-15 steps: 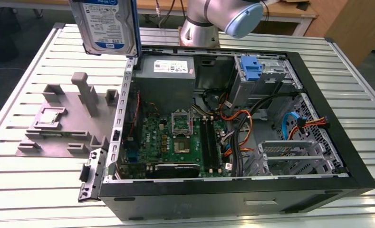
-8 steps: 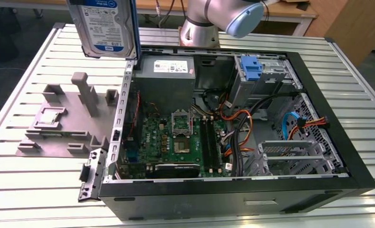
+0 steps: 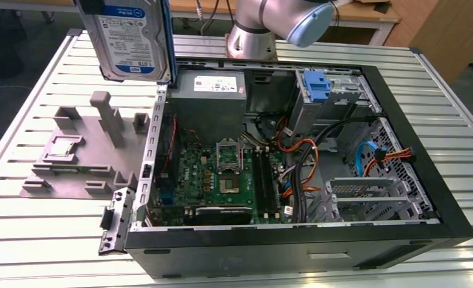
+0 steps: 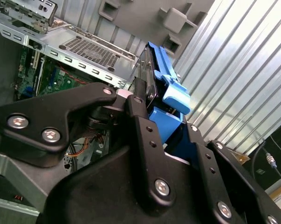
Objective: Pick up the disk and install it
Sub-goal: 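Pick up the disk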
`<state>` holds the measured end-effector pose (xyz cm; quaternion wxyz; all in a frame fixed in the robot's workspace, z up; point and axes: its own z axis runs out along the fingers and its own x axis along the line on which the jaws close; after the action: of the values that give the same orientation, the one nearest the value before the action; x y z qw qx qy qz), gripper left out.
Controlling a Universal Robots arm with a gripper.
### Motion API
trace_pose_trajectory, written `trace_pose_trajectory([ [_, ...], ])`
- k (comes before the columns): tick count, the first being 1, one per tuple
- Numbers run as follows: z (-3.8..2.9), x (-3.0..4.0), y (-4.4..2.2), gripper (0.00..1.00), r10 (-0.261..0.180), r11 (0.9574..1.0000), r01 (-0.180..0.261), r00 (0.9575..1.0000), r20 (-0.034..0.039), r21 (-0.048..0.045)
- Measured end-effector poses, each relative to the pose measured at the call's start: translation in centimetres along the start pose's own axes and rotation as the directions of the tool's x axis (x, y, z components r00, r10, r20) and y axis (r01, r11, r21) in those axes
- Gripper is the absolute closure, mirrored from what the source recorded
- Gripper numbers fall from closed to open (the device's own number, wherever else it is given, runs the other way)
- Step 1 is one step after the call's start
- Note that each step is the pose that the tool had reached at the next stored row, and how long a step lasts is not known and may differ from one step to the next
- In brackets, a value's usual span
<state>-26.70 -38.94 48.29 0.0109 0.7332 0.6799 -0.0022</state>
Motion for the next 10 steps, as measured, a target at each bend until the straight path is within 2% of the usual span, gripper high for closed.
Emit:
trace_pose_trajectory([
  [4, 0.00, -0.11, 0.28, 0.63, 0.000, 1.0000, 0.000, 1.0000, 0.0005, 0.0002],
  [10, 0.02, -0.08, 1.49, 0.63, 0.000, 1.0000, 0.000, 1.0000, 0.0004, 0.0001],
])
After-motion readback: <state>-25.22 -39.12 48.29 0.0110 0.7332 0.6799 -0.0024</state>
